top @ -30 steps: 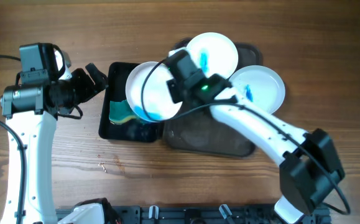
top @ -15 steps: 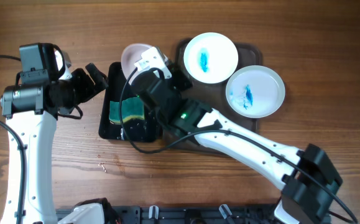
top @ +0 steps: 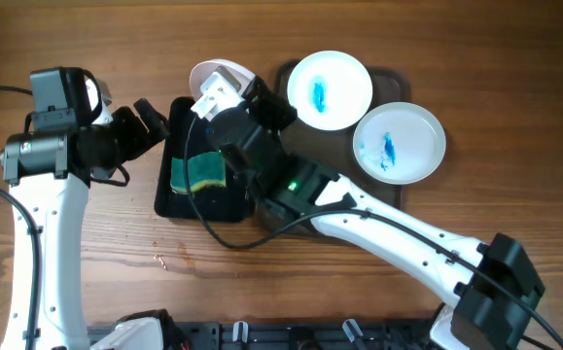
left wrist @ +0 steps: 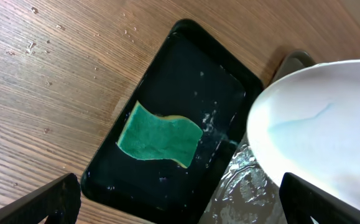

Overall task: Clean dirty plates on tray and stack at the side
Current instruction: 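Lift the front plate with the right gripper and carry it right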

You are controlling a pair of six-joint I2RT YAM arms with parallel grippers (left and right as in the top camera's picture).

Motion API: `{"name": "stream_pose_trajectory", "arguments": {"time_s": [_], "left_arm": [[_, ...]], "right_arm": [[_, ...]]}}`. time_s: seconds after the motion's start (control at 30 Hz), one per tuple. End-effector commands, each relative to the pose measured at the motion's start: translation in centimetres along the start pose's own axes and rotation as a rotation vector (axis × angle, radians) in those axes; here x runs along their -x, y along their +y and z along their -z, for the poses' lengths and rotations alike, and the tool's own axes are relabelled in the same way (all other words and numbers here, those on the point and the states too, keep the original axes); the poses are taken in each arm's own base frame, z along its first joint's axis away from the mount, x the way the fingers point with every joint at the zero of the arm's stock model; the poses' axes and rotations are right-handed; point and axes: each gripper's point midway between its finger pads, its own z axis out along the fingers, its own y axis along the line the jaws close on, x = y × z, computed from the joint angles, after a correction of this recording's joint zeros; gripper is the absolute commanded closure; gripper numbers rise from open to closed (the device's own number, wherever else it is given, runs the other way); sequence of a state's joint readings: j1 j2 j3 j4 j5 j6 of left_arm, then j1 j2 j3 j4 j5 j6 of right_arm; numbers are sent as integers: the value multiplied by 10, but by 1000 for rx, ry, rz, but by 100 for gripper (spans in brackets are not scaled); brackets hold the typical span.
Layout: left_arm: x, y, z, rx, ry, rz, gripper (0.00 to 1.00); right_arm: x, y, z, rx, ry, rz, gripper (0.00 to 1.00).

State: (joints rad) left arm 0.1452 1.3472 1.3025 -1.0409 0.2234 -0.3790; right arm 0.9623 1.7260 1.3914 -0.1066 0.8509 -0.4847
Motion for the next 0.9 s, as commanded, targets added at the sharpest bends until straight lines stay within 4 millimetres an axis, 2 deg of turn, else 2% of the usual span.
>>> {"name": "stream_pose_trajectory", "arguments": {"time_s": [0.0, 0.57, 0.6, 0.67, 0.73, 0.77, 0.8, 0.83, 0.87], "left_arm": [[3, -4, 6, -20, -13, -5, 0], [3, -4, 6, -20, -13, -5, 0], [3, -4, 6, -20, -13, -5, 0], [3, -4, 6, -20, -13, -5, 0], [3, -4, 6, -20, -13, -5, 0], [3, -4, 6, -20, -13, -5, 0], [3, -4, 6, -20, -13, -5, 0], [3, -4, 6, -20, -13, -5, 0], [3, -4, 6, -20, -13, -5, 0]], "right_arm": [[16, -8, 13, -11, -38, -16, 96], [17, -9, 13, -15, -42, 28, 96], [19, -13, 13, -36, -46, 82, 96], [26, -30, 17, -123, -49, 77, 96], [29, -20, 15, -67, -76, 154, 95], [29, -28, 12, -94, -72, 141, 96], [32, -37, 10, -118, -87, 21, 96], [35, -30, 11, -87, -103, 39, 96], [36, -25, 13, -79, -106, 140, 96]]}}
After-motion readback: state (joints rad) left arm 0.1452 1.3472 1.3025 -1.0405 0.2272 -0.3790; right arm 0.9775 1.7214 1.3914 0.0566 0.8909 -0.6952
